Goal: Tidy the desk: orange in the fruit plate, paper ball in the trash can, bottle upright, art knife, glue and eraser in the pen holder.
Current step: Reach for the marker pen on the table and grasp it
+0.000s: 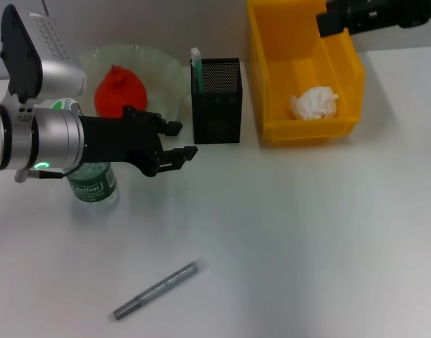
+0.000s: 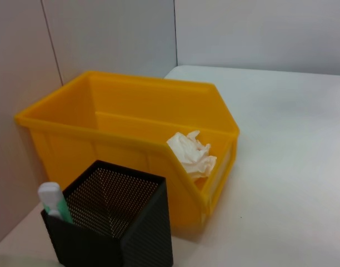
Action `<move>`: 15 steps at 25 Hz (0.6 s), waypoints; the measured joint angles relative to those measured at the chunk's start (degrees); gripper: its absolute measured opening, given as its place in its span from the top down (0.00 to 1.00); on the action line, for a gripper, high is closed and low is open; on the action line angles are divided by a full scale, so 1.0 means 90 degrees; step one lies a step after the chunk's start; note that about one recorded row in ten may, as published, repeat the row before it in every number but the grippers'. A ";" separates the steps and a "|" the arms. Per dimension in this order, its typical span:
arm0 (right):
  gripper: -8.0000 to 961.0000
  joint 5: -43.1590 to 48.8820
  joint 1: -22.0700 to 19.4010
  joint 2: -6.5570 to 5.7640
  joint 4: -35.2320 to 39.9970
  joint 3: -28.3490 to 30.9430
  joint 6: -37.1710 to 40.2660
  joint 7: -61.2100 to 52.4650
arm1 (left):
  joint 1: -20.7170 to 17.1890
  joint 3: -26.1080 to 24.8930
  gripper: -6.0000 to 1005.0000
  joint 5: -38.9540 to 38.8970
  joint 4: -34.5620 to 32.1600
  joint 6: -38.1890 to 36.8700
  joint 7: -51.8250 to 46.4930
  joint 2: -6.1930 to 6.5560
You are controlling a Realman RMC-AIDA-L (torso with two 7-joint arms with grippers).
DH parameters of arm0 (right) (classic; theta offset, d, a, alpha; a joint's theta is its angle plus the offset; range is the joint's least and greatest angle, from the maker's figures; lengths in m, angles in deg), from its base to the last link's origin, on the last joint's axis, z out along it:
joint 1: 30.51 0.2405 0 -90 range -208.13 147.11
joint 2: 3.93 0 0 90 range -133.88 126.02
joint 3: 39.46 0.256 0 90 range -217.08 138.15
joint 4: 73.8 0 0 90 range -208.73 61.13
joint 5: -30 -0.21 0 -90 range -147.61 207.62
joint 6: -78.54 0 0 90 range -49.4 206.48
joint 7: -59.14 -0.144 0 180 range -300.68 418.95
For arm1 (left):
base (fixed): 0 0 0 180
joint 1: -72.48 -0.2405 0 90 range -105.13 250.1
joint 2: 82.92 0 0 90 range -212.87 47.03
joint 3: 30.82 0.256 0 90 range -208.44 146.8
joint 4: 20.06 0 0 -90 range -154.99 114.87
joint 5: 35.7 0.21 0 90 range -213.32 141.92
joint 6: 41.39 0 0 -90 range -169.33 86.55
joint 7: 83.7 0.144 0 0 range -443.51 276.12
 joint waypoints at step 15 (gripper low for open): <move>0.47 -0.0081 0.0085 -0.0423 -0.0694 0.0066 0.0626 0.0082 | -0.0164 -0.0053 0.55 0.0015 -0.0292 -0.0245 0.0019 0.0050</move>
